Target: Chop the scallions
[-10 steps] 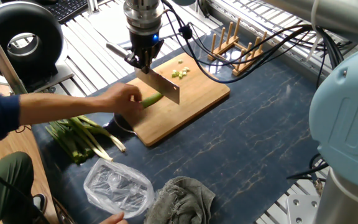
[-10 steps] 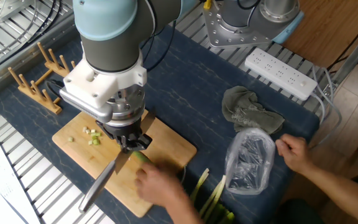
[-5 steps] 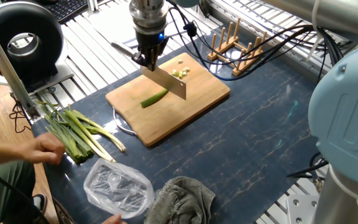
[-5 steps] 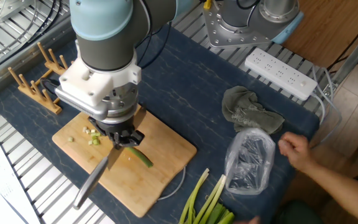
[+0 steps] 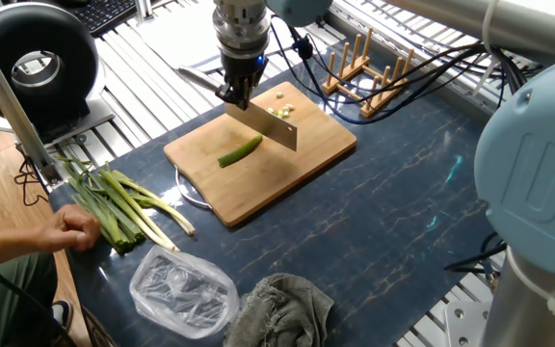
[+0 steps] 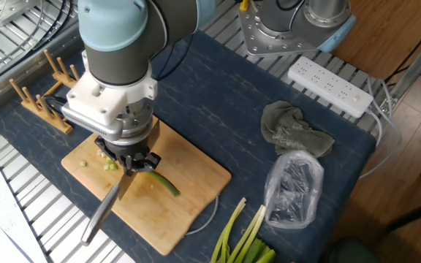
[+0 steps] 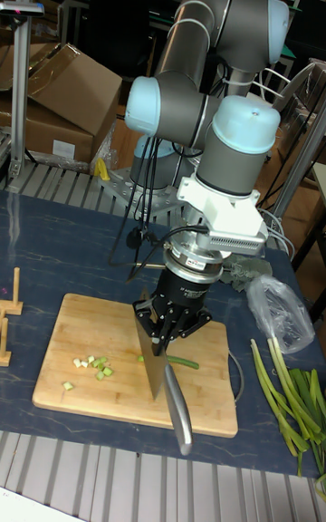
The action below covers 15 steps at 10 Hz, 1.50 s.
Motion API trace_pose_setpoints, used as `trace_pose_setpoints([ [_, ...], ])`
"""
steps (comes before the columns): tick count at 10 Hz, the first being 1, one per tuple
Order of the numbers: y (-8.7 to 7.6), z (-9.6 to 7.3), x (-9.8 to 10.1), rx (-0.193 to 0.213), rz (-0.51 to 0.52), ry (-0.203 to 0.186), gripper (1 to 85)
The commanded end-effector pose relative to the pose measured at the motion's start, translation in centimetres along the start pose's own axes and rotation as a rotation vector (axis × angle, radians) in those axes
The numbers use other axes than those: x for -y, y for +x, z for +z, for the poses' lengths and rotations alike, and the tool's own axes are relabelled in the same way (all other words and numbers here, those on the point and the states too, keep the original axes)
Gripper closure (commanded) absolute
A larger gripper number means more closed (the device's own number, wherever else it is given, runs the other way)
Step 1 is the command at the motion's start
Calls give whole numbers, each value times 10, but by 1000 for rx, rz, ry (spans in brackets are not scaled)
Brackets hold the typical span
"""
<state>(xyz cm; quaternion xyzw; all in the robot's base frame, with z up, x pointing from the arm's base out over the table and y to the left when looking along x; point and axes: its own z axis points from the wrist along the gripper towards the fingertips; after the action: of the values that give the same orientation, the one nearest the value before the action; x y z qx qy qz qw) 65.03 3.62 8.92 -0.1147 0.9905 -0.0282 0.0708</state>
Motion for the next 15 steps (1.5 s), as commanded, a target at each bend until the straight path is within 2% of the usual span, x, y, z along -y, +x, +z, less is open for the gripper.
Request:
trace_pose_setpoints([
  [1, 3, 2, -4, 3, 6, -17, 843],
  [6, 7, 1, -10, -1, 16, -28, 843],
  [10, 8, 4, -7, 9, 11, -27, 843],
  [15, 11, 2, -6, 6, 9, -29, 843],
])
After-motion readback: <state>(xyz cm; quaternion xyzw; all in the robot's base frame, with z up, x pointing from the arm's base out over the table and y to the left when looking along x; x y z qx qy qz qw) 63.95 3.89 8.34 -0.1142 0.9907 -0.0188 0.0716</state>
